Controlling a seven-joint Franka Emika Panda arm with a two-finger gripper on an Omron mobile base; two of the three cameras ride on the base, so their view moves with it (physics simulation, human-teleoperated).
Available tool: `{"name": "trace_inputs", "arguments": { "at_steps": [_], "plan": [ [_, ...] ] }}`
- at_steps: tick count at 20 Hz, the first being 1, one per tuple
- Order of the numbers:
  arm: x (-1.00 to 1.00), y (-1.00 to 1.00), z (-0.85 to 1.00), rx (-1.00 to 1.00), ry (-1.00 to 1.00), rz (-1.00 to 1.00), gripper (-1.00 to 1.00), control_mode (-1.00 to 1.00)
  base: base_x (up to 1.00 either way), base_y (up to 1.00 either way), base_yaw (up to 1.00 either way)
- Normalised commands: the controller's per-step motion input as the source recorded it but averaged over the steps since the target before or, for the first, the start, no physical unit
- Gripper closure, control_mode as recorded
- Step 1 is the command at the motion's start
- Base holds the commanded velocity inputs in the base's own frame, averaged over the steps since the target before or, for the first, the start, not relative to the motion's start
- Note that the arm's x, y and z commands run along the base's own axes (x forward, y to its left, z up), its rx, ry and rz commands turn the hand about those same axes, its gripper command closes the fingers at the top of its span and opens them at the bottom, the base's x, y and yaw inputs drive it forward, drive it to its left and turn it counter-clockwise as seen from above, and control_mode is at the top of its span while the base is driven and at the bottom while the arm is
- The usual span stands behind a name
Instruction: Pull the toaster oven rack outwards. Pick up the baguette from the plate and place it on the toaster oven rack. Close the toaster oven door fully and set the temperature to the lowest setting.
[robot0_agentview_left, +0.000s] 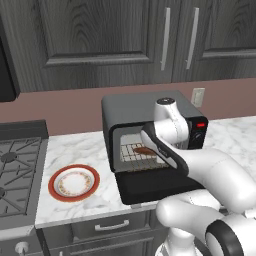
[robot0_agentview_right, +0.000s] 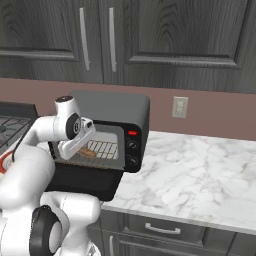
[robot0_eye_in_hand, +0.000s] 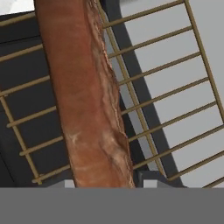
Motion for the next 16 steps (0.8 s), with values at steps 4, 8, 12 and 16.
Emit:
{"name": "trace_inputs", "arguments": {
  "at_steps": [4, 8, 12, 16],
  "plan": [
    [0.05, 0.0, 0.0, 0.0, 0.0, 0.04, -1.0, -1.0, 0.0, 0.0, 0.0],
    [0.0, 0.0, 0.0, 0.0, 0.0, 0.04, -1.0, -1.0, 0.0, 0.0, 0.0],
    [-0.08, 0.0, 0.11, 0.0, -0.02, 0.02, -1.0, -1.0, 0.0, 0.0, 0.0],
    [-0.62, 0.01, 0.72, 0.0, -0.1, 0.0, -1.0, -1.0, 0.0, 0.0, 0.0]
  ]
}}
